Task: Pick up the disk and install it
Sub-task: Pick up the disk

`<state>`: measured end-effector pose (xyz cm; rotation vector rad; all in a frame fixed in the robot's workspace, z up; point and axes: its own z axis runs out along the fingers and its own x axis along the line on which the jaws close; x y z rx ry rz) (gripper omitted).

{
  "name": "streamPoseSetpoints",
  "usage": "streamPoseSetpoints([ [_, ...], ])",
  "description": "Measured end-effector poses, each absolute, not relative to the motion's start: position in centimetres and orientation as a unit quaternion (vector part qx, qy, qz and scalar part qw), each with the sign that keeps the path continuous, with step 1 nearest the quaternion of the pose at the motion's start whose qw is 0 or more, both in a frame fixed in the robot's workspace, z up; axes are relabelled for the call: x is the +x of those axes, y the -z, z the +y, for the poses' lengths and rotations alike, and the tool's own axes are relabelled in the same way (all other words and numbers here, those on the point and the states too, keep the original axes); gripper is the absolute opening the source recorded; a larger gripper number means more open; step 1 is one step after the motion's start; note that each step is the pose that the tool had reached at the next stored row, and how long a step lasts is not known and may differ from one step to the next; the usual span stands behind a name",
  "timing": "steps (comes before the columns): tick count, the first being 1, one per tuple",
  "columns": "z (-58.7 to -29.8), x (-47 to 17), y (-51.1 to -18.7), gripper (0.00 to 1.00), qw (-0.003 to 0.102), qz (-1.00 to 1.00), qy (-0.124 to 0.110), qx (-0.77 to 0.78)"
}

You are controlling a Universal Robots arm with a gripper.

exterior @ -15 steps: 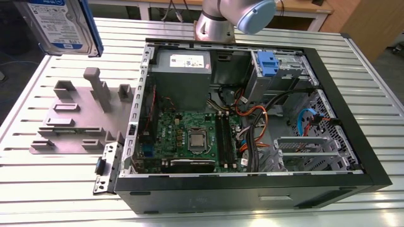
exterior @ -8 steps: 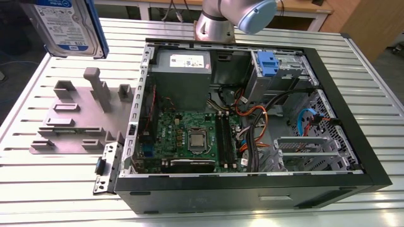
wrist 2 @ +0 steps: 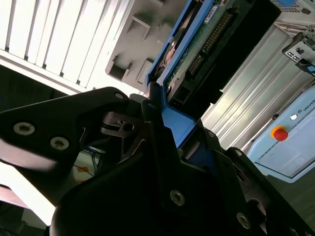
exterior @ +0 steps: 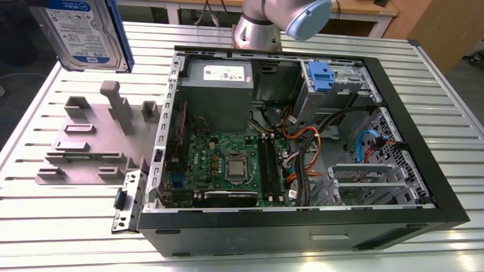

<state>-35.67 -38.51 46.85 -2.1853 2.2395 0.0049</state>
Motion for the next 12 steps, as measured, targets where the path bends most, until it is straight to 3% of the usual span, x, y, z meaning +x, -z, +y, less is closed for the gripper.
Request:
streamPoseSetpoints([
  [12,-39.3,-34.3,-46.8,0.36,0.006,0.717,-0.001,-0.697],
])
